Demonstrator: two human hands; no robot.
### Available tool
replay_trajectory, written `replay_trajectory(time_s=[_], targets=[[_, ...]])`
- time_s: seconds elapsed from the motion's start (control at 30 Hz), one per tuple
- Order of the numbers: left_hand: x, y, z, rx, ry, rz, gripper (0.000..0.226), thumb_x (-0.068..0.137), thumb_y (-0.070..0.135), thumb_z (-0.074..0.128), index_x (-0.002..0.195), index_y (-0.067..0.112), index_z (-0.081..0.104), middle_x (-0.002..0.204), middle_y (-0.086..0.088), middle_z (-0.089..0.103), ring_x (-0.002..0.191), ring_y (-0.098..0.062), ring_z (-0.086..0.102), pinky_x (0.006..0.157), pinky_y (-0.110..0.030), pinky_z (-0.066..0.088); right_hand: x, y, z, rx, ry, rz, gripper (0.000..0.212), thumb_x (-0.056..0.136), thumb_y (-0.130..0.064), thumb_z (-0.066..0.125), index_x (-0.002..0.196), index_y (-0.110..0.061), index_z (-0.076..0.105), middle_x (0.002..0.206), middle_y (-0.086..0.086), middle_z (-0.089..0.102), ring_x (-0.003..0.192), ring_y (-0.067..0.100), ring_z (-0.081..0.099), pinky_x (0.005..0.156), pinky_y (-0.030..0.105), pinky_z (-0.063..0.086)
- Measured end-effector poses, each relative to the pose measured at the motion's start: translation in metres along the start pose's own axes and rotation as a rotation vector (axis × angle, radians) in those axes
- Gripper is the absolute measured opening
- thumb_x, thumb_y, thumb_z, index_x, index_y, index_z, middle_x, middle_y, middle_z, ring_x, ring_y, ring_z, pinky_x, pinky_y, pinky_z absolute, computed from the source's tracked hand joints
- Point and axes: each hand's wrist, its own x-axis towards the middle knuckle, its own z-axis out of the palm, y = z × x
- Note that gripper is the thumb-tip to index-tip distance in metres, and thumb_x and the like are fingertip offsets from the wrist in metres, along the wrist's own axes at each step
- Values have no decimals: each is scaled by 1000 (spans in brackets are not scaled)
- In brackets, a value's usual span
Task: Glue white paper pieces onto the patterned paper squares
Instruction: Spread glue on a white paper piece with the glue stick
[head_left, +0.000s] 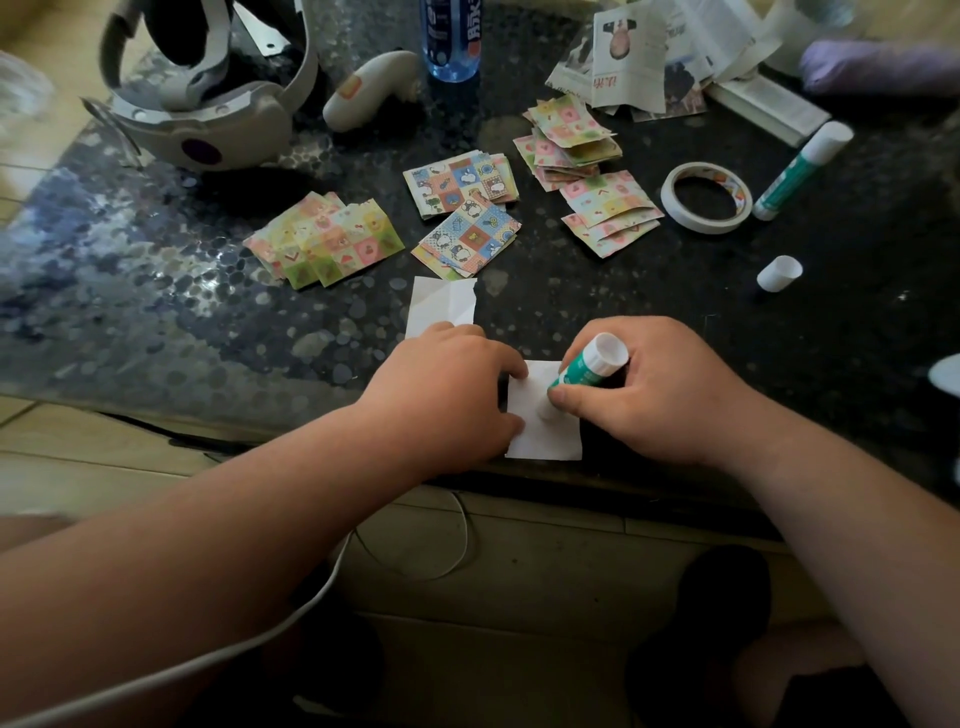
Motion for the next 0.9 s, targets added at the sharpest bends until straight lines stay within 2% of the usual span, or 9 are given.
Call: replay_trajectory(time_s=[0.13, 0.27, 0.33, 0.43, 0.63, 0.73, 0.9], targets=[[1, 0, 0, 5, 6, 2, 49, 86, 54, 69, 133, 45, 58, 120, 6, 58, 119, -19, 49, 93, -35, 47, -1, 1, 3, -5, 70, -2, 17, 83, -35, 82, 85, -24, 69, 81, -10, 68, 77, 5, 63, 66, 22, 51], [1, 0, 0, 4, 1, 1, 49, 86, 54, 69, 133, 45, 57, 120, 6, 57, 119, -18, 49, 94, -35, 47, -1, 2, 0, 8, -28, -19, 16, 81, -32, 84, 83, -24, 70, 79, -8, 69, 79, 4, 63, 62, 18, 48], [1, 0, 0, 3, -4, 0, 49, 86, 54, 69, 133, 45, 57, 120, 6, 57, 119, -18, 49, 94, -35, 47, -1, 2, 0, 14, -33, -33, 17, 80, -32, 84, 84, -24, 70, 79, -8, 69, 80, 3, 63, 65, 19, 49], [2, 0, 0, -1, -3, -1, 49, 86, 53, 69, 133, 45, 57, 119, 6, 58, 118, -18, 49, 93, -35, 47, -2, 2, 2, 20, 35, -31, 16, 81, -32, 83, 84, -24, 69, 79, -9, 68, 79, 4, 63, 63, 20, 49], [1, 0, -2, -3, -10, 2, 48, 87, 53, 68, 133, 45, 57, 116, 6, 58, 116, -18, 50, 89, -34, 47, -4, 0, -3, 0, -106, -42, 16, 80, -34, 83, 83, -24, 71, 78, -9, 70, 77, 5, 65, 64, 25, 53], [1, 0, -2, -2, -13, 3, 48, 87, 53, 67, 134, 45, 57, 116, 6, 58, 116, -18, 50, 90, -34, 47, -5, 0, -1, 29, -34, -32, 16, 80, -34, 83, 85, -25, 71, 80, -10, 69, 80, 3, 64, 66, 21, 52], [1, 1, -2, -4, -12, 9, 48, 87, 52, 68, 133, 45, 57, 116, 7, 57, 116, -17, 50, 90, -34, 48, -8, -5, -4, 2, -160, -38, 15, 82, -35, 82, 84, -24, 72, 81, -6, 71, 78, 8, 66, 71, 36, 58]])
